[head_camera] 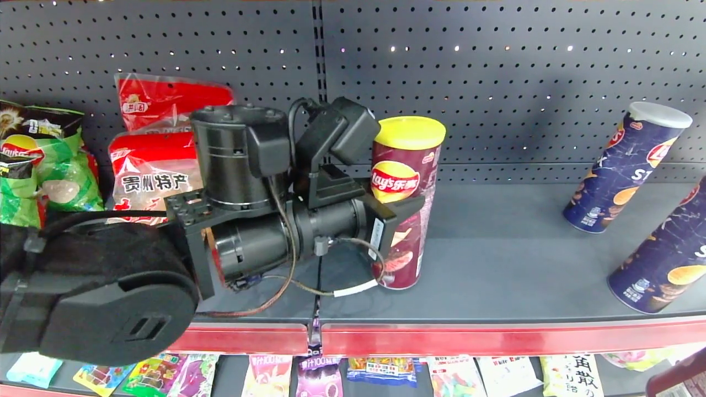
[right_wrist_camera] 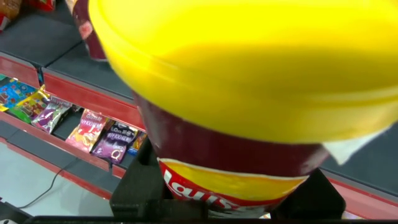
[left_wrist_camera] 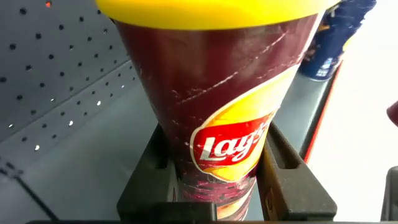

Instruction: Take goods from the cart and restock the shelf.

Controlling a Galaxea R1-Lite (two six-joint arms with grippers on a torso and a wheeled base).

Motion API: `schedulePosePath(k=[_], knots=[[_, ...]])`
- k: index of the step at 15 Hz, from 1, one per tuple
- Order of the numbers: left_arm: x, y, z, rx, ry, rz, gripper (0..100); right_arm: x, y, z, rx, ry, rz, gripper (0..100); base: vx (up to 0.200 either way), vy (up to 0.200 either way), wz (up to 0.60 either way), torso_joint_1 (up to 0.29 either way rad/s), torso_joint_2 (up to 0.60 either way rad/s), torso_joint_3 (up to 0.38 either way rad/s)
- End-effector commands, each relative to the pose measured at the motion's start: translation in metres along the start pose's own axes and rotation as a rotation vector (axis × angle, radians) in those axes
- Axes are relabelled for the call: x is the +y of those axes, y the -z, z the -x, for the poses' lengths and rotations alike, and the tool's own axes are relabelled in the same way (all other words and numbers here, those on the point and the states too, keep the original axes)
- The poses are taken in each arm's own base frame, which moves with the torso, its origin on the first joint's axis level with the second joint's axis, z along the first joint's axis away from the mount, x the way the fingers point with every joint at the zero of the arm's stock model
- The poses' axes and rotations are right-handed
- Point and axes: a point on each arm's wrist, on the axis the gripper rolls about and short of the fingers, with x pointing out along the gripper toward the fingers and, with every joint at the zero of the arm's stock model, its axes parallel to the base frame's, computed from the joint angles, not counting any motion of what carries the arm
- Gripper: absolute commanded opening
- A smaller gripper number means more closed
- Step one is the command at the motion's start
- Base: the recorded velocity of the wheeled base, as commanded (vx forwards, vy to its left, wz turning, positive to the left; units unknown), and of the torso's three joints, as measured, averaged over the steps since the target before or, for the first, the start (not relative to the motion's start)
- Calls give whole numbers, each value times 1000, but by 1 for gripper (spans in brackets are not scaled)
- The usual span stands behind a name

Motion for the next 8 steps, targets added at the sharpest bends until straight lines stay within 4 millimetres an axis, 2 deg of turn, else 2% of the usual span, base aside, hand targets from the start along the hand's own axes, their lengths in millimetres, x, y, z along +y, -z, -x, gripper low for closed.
schedulePosePath(k=[1,3,8], knots=[[-8,5,14,15,16,2,0,0,-1,-1,0,-1,1,0,0,0,0,0,0,0],[-10,11,20,37,3,3,0,0,0,-1,2,-1,1,0,0,0,0,0,0,0],[-9,16,18,55,-30,12,0,0,-1,-1,5,-2,1,0,0,0,0,0,0,0]])
